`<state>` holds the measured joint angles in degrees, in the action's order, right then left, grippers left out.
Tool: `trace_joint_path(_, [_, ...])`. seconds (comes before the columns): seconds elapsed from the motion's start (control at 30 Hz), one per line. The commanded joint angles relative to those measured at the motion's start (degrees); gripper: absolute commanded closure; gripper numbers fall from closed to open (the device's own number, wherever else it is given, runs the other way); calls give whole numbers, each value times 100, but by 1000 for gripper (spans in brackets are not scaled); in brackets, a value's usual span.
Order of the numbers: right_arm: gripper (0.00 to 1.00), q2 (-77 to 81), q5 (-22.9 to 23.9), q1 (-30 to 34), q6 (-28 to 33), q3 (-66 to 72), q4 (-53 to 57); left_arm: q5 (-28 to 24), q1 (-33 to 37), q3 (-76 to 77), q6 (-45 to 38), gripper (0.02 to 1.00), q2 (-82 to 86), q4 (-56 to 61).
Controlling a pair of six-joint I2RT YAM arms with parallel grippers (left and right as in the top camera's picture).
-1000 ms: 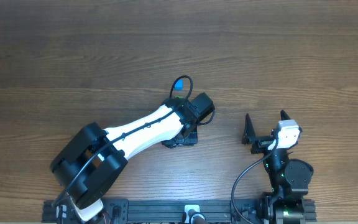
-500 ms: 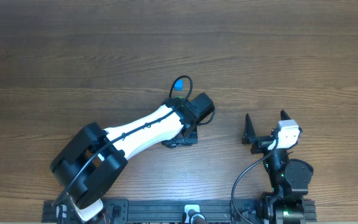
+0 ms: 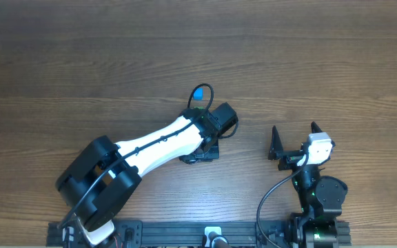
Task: Stack Cubes
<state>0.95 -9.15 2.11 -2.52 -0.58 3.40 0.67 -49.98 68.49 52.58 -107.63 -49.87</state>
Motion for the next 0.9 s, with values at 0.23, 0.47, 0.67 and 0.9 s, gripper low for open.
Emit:
trace_joint_path(0.23, [7, -26, -22, 26, 46, 26, 24, 114, 48, 37, 92, 801, 916, -229])
trace_joint_path(0.47, [7, -26, -22, 26, 46, 26, 24, 350, 319, 826, 149, 822, 1106, -1137])
trace_joint_path(0.67, [9, -26, -22, 26, 46, 26, 24, 306, 612, 1585, -173, 836, 848, -1287])
trace_joint_path(0.9, [7, -26, -24, 26, 46, 26, 24, -20, 848, 1923, -424, 844, 319, -1329])
